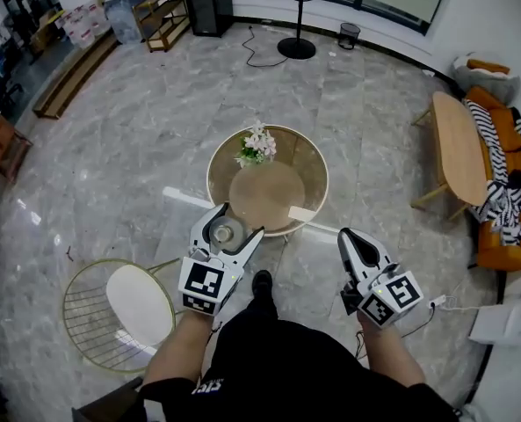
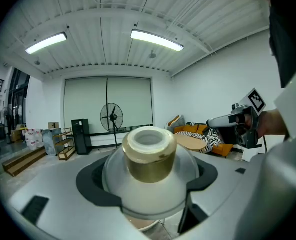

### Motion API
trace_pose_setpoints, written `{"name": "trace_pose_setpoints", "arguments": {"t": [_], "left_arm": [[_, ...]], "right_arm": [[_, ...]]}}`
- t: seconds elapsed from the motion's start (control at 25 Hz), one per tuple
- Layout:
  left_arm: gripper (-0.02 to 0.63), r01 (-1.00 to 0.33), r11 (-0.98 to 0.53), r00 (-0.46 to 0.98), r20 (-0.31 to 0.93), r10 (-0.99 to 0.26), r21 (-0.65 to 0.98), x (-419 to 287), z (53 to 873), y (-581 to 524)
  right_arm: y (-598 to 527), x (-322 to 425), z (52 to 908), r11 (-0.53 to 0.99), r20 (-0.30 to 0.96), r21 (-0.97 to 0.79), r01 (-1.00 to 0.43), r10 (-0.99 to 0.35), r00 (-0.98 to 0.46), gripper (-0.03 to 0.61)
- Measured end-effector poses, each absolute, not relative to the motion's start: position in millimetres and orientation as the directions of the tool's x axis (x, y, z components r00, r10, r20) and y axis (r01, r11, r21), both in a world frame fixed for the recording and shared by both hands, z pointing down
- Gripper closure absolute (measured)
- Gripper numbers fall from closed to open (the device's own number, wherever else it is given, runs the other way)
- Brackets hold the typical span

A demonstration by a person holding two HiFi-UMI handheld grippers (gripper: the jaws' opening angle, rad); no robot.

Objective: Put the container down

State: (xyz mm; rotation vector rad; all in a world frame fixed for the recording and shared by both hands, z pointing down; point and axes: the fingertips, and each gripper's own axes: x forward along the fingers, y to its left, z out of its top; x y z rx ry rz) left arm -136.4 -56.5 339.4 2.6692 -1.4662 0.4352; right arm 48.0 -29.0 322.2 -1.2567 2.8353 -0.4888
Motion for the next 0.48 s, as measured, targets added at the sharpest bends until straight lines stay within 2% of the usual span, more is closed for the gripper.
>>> {"name": "trace_pose_setpoints", "arguments": {"t": [0.48], "left_arm": [[0.265, -0.778, -0.626, 0.591, 0.272, -0.76, -0.058, -163.2, 345.1, -192.1]], "right_arm": [[-153.6, 7.9, 306.1, 0.578, 0.123, -0.244, -0.779, -0.778, -0.616, 0.565]]}}
